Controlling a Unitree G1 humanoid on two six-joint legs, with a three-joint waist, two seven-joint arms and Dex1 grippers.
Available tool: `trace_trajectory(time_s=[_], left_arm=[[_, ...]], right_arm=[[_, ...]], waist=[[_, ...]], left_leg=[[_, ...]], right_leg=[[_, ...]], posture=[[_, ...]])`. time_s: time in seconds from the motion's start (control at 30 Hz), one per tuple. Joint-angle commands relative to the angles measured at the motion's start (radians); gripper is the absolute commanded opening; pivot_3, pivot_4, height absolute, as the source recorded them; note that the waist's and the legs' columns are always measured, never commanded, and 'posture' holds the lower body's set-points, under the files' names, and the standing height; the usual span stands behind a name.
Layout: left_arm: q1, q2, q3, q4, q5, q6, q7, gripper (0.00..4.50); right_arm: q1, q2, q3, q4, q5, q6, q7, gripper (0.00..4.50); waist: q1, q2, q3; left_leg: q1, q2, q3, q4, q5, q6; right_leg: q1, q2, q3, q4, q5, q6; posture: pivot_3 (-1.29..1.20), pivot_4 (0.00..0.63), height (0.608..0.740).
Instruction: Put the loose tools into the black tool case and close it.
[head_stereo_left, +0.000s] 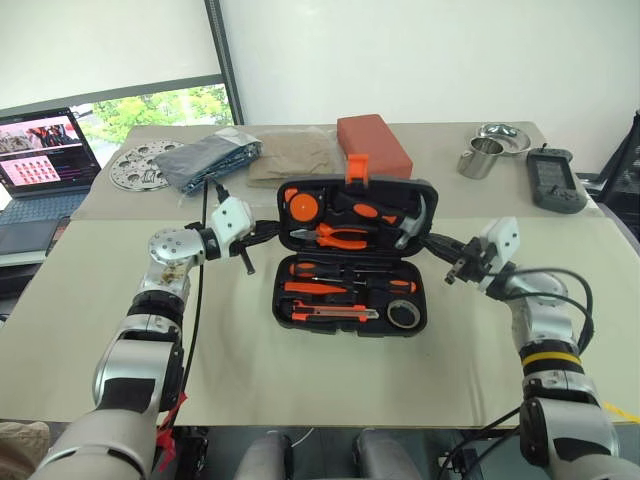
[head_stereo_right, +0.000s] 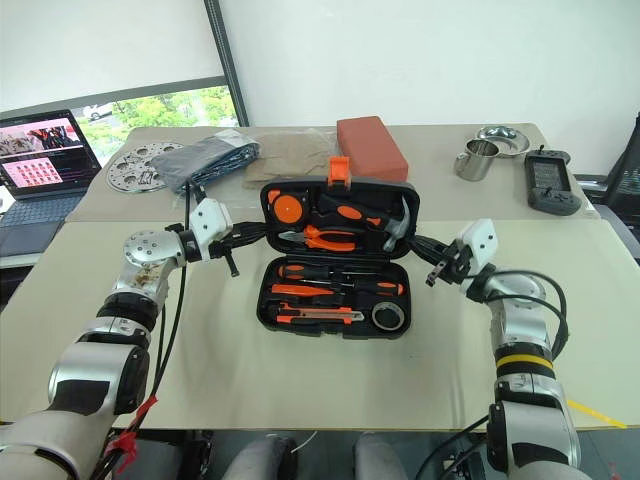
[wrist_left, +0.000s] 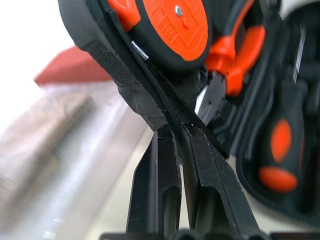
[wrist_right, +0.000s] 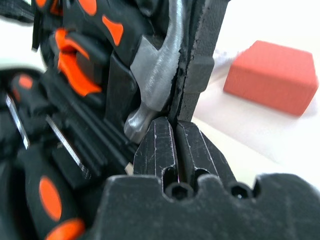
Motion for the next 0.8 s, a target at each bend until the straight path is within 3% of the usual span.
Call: trace_trajectory(time_s=[0.03, 0.1, 0.23, 0.27, 0.3, 0.4, 0.5, 0.6, 0.8], left_arm=[[0.014, 0.057, -0.013, -0.003, 0.079, -0.233, 0.159, 0.09], [0.033, 0.075, -0.029, 0.003, 0.113, -0.306, 0.208, 0.09], [0.053, 0.128, -0.068, 0.043, 0.191, -0.403, 0.299, 0.0], [0.058, 0.148, -0.084, 0.047, 0.226, -0.434, 0.324, 0.72], [0.065, 0.176, -0.1, 0.048, 0.271, -0.458, 0.364, 0.92], [0.078, 0.238, -0.128, 0.053, 0.359, -0.505, 0.486, 2.06], [0.102, 0.29, -0.151, 0.07, 0.371, -0.557, 0.506, 3.16], [0.121, 0.309, -0.138, 0.106, 0.285, -0.543, 0.439, 4.34], [0.104, 0.196, -0.033, 0.078, -0.042, -0.174, 0.054, 4.48]], right_arm=[[0.04, -0.041, 0.019, -0.016, -0.078, -0.352, -0.028, 0.0], [0.061, -0.057, 0.03, 0.006, -0.104, -0.441, -0.049, 0.0], [0.083, -0.109, 0.058, 0.055, -0.135, -0.525, -0.062, 1.32], [0.091, -0.123, 0.063, 0.066, -0.136, -0.549, -0.058, 1.6], [0.108, -0.144, 0.064, 0.081, -0.138, -0.58, -0.055, 1.98], [0.147, -0.205, 0.072, 0.131, -0.139, -0.627, -0.039, 3.01], [0.183, -0.256, 0.063, 0.171, -0.108, -0.642, -0.024, 3.03], [0.239, -0.27, 0.047, 0.105, -0.014, -0.551, 0.02, 3.03], [0.435, -0.268, 0.052, -0.361, 0.261, -0.009, 0.044, 3.03]], waist=[[-0.001, 0.0, 0.0], [-0.002, 0.0, 0.0], [-0.004, 0.0, 0.0], [-0.005, 0.0, 0.0], [-0.005, 0.0, 0.0], [-0.004, 0.0, 0.0], [-0.003, -0.001, 0.0], [-0.005, -0.001, 0.001], [0.001, -0.001, 0.001]], left_leg=[[0.001, 0.0, 0.0, 0.0, 0.0, 0.0], [0.001, 0.0, 0.001, 0.0, 0.0, 0.0], [0.002, 0.001, 0.002, 0.0, 0.0, 0.0], [0.002, 0.001, 0.002, 0.0, 0.0, 0.0], [0.002, 0.001, 0.002, 0.0, 0.0, 0.0], [0.006, 0.001, 0.002, -0.002, 0.0, 0.0], [0.008, 0.002, 0.004, -0.002, 0.0, 0.0], [0.017, 0.001, 0.007, -0.003, 0.0, 0.0], [0.017, 0.001, 0.01, 0.0, 0.0, 0.001]], right_leg=[[0.001, 0.0, 0.0, 0.0, 0.0, 0.0], [0.001, 0.0, 0.001, -0.001, 0.0, 0.0], [0.001, 0.0, 0.001, -0.001, 0.0, -0.001], [0.001, 0.0, 0.001, -0.001, 0.0, -0.001], [0.001, 0.0, 0.001, -0.001, 0.001, -0.001], [0.004, 0.0, 0.001, -0.001, 0.001, -0.001], [0.006, -0.002, 0.001, -0.002, 0.0, -0.001], [0.015, -0.008, 0.0, -0.007, 0.0, -0.001], [0.018, -0.012, -0.002, -0.007, 0.0, -0.001]], posture=[[0.0, 0.15, 0.74], [0.0, 0.15, 0.74], [0.0, 0.15, 0.74], [0.0, 0.15, 0.74], [0.0, 0.15, 0.74], [0.0, 0.15, 0.74], [0.0, 0.15, 0.74], [0.0, 0.15, 0.74], [0.0, 0.15, 0.74]])
